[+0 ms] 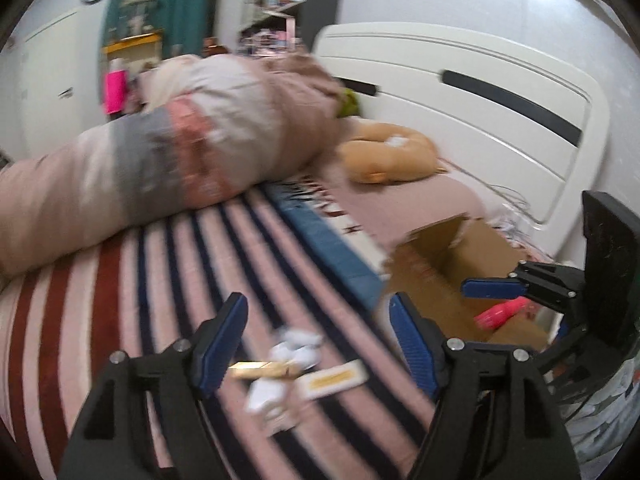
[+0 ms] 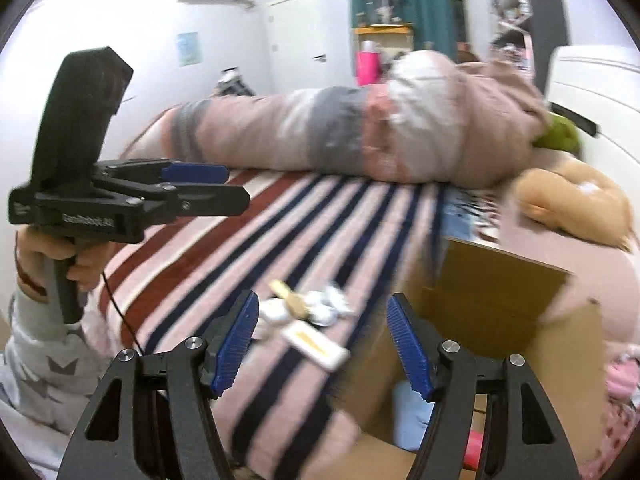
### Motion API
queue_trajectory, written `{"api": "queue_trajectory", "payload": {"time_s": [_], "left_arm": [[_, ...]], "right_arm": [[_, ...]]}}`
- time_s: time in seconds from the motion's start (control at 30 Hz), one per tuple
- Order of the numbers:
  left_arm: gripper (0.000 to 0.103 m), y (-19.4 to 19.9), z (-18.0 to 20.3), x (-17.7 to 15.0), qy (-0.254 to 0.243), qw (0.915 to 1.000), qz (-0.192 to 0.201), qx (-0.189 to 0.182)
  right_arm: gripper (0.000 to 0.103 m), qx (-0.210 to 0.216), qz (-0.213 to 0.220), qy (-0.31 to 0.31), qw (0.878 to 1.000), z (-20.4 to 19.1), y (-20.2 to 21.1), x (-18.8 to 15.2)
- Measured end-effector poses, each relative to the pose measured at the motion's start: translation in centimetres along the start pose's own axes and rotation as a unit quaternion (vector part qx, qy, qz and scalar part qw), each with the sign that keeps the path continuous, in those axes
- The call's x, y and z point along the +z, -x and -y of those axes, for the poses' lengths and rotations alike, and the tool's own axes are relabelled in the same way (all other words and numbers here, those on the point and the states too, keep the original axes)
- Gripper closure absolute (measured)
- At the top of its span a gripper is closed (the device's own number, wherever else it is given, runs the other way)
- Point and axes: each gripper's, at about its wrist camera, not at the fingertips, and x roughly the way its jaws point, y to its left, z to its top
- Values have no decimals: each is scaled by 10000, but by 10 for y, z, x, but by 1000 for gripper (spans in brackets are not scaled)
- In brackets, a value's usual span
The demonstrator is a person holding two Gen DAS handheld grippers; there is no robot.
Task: Organize rigid objects
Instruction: 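Grasp the white tape roll with the left tool while the right tool grasps the white KATO-KATO tube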
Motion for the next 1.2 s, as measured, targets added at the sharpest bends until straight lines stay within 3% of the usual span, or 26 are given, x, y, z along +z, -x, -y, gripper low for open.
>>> {"api": "queue_trajectory", "payload": {"time_s": [0.27, 0.47, 0.57, 0.67, 0.8, 0.97, 1.07, 1.13, 1.2], "left_arm": [[32, 6, -74, -69, 640, 9969, -181, 423], [32, -8, -93, -115, 944, 9946, -353, 254], [32, -21, -89, -130, 1004, 9938, -476, 61], [32, -47, -79, -144, 1085, 9911, -687, -365], [32, -76, -68, -157, 1212, 9862, -817, -783], [38, -103, -57, -161, 1360, 9826, -941, -844], [41, -115, -54, -160, 1402, 9834, -910, -704], [57, -122, -53, -158, 1479, 9841, -881, -430], [61, -124, -53, -158, 1495, 9842, -894, -310]], "right_arm": [[39, 445, -808, 119, 9957, -61, -82, -10], [39, -15, -1418, -174, 9897, -43, -148, -43], [39, -620, -1373, -44, 9886, -28, -170, -54], [39, -704, -1434, -94, 9871, -13, -186, -61], [39, -566, -1458, -170, 9875, -2, -192, -67], [39, -451, -1839, -261, 9816, -4, -181, -75], [41, -44, -1979, -333, 9796, -9, -175, -79], [44, -26, -1978, -353, 9796, -11, -174, -81], [49, -173, -1972, -342, 9796, -10, -178, -83]]}}
